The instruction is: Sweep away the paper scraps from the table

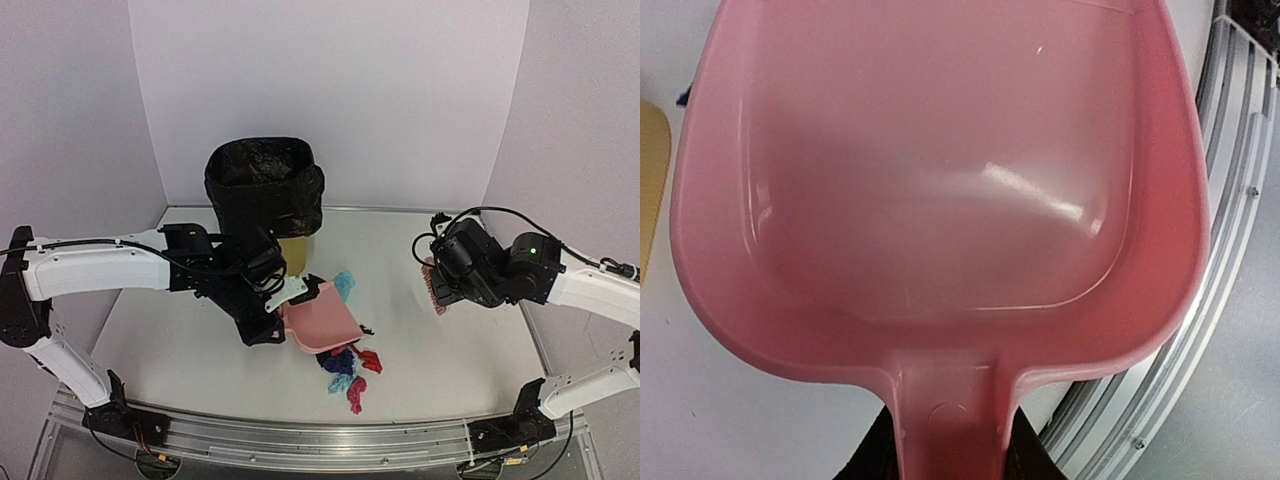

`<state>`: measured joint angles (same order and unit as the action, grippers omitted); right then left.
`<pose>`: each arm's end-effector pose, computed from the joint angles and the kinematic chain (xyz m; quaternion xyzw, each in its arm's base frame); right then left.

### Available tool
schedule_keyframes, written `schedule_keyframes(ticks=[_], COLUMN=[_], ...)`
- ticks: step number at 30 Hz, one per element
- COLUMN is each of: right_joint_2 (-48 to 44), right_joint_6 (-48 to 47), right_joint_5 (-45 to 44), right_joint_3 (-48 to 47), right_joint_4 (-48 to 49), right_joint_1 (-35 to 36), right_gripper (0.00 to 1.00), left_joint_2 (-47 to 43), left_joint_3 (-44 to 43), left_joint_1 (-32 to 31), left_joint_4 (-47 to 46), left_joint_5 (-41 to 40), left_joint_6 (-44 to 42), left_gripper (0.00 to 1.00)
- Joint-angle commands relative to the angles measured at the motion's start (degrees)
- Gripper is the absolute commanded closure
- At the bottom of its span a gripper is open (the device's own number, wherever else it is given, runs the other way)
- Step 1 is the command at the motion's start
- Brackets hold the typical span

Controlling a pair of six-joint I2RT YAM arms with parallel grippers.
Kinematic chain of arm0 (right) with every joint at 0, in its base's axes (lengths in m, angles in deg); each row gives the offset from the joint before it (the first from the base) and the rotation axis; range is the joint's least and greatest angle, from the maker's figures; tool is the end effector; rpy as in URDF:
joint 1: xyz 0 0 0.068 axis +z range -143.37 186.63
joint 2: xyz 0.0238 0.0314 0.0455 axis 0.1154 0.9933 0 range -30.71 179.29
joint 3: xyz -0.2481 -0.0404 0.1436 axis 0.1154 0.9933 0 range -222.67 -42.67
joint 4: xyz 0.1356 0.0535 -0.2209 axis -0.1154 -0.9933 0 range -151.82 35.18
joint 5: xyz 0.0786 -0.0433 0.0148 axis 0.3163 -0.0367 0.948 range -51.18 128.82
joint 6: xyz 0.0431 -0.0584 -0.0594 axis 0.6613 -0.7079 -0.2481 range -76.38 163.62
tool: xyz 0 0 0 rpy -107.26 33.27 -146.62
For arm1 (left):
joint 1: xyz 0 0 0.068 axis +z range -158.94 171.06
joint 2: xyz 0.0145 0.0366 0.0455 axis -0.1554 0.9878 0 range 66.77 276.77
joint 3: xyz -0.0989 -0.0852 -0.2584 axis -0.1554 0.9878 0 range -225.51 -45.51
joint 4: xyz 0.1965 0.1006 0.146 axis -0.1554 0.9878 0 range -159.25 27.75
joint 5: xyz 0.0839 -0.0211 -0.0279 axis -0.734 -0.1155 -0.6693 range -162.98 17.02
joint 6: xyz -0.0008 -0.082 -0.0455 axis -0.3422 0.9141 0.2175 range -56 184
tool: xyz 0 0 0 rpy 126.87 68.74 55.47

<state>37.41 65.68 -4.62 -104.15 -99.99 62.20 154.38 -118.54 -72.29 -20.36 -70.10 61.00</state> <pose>0.1908 0.1755 0.2988 -0.1372 0.8755 -0.0820 0.4560 0.1463 -0.3009 0.2482 0.5372 0.8113 -0.1365 0.1860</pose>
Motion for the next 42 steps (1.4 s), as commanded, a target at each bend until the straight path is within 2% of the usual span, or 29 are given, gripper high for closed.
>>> schedule_keyframes(ticks=[1, 5, 8, 13, 17, 22, 26, 31, 34, 38, 42], right_joint_2=[3.14, 6.16, 8.11, 10.09, 10.89, 12.19, 13.8, 15.57, 16.74, 18.58, 21.36], right_joint_6=[-2.04, -2.12, -2.37, -1.96, -2.15, -2.59, -2.94, -3.46, -3.68, -4.7, -5.9], right_joint_5=[-1.82, 1.09, 3.1, 5.71, 6.68, 8.04, 10.0, 11.59, 13.01, 14.04, 15.05], right_joint_3=[-2.05, -3.31, -4.0, -4.53, -4.6, -5.23, -6.04, -6.73, -7.21, -8.34, -10.55], right_joint_4=[0.26, 0.3, 0.31, 0.54, 0.67, 1.0, 1.36, 1.76, 2.09, 2.29, 2.49], right_joint_1=[-0.79, -2.62, -4.18, -5.79, -6.71, -8.39, -10.11, -11.51, -12.4, -13.28, -14.2], right_gripper=[1.0, 1.0, 1.0, 1.0, 1.0, 1.0, 1.0, 1.0, 1.0, 1.0, 1.0], left_joint_2=[-5.87, -7.16, -6.0, -2.55, -4.14, -0.95, 1.72, 0.62, -1.45, -1.51, -4.47], left_joint_3=[3.46, 7.03, 7.74, 7.31, 8.24, 8.89, 9.2, 8.47, 7.29, 8.48, 11.01], left_joint_1=[-0.08, 0.42, 2.98, 13.99, 15.12, 22.05, 24.17, 27.41, 27.58, 27.68, 27.67], left_joint_4=[2.02, 4.01, 3.26, 3.56, 2.72, 1.97, 1.74, 2.38, 4.0, 12.14, 11.51], left_joint_5=[-3.33, -7.94, -5.45, -4.23, -4.12, -1.48, -0.59, -1.88, -1.78, -7.79, -3.55], left_joint_6=[7.15, 8.62, 6.71, 8.2, 7.34, 5.66, 5.27, 4.79, -1.04, -7.66, -11.93], left_gripper=[1.0, 1.0, 1.0, 1.0, 1.0, 1.0, 1.0, 1.0, 1.0, 1.0, 1.0])
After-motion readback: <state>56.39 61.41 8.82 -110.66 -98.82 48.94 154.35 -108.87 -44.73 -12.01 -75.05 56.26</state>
